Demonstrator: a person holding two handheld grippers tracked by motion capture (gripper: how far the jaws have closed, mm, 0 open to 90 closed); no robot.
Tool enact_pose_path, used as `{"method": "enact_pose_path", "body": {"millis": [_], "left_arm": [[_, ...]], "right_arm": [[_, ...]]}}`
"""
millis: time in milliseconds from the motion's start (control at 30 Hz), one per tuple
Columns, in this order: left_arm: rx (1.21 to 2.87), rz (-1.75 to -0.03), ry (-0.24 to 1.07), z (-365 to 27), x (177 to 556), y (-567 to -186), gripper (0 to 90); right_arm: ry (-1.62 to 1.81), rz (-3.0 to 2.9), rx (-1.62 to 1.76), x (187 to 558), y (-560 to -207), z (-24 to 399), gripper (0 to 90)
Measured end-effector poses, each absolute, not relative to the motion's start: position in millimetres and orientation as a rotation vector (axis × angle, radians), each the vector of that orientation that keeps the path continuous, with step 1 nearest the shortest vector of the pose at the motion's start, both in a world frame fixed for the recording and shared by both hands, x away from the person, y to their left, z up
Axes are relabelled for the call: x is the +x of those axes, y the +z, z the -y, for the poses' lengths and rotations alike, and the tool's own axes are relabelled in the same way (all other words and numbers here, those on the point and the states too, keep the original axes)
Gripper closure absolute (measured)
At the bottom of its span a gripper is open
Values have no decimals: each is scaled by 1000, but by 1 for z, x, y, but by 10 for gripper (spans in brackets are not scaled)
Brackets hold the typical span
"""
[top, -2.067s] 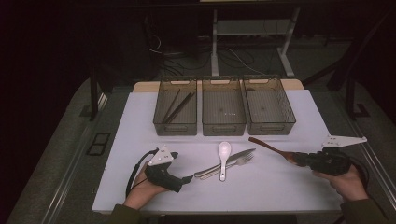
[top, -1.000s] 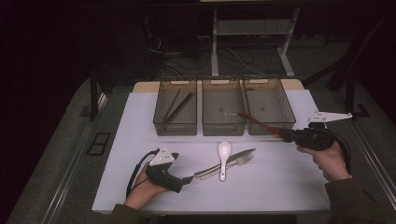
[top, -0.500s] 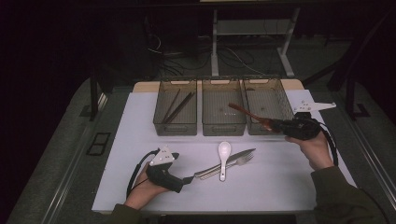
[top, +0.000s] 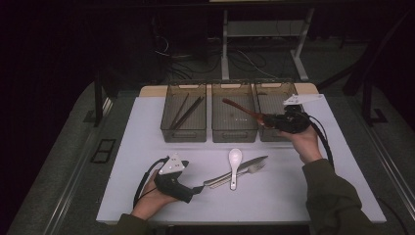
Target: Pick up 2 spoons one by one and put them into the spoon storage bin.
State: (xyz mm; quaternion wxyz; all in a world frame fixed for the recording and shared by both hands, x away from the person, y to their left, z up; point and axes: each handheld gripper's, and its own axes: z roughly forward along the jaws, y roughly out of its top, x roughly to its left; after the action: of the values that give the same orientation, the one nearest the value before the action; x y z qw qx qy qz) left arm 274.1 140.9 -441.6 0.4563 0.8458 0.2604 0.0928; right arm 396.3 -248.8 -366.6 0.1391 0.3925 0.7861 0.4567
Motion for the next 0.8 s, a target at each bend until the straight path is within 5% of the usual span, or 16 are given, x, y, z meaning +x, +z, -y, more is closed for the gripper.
{"method": "enact_pose_path", "body": {"millis": [800], "left_arm": [[2082,-640,224,-139,274,-442,0]], "right_arm": [[1238,-2308,1208,436,-391,205,817]]}}
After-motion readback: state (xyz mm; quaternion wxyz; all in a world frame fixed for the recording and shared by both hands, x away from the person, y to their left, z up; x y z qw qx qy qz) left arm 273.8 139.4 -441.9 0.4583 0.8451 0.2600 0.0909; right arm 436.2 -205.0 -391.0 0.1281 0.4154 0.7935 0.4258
